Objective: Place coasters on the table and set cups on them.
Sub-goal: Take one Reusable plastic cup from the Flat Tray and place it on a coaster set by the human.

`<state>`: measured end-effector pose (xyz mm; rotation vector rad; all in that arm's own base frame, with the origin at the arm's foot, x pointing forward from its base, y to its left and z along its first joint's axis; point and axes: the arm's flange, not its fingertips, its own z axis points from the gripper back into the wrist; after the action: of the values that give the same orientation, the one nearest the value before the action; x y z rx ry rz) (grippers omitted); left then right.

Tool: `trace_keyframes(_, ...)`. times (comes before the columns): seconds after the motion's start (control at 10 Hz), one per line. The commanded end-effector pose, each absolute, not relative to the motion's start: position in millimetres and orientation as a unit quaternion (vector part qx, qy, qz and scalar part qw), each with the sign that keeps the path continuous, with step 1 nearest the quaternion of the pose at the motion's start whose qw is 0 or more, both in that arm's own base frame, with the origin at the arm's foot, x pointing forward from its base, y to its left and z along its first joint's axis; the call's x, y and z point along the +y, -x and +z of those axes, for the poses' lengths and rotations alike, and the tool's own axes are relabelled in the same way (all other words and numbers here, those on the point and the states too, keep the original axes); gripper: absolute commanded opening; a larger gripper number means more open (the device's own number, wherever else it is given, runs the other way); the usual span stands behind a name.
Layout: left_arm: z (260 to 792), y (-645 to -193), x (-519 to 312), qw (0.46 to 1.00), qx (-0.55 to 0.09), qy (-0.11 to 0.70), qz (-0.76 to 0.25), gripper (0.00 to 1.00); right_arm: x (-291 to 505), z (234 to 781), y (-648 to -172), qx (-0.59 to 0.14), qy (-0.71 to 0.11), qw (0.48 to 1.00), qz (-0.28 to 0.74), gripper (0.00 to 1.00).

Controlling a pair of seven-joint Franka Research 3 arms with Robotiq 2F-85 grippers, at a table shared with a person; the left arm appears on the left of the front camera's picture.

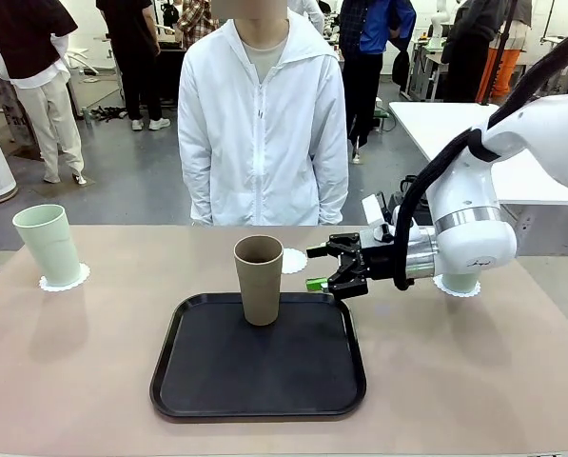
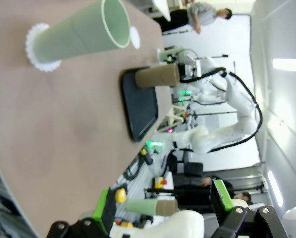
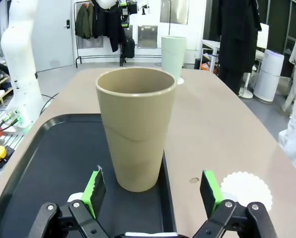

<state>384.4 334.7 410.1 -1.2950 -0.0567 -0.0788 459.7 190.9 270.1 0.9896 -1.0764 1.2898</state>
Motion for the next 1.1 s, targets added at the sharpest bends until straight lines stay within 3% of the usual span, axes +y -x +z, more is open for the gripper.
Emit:
trace_keyframes(0.0,412,-383,335,0.798,-0.025,0.601,-0.035,1.00,209,260,-464,-0.457,-0.417,0.570,0.541,1.00)
trace_keyframes(1.0,412,-383,335,0.798,-0.025,0.601,-0.035,1.00,263,230,-468,-0.419,-0.428,0.576,0.557,1.00)
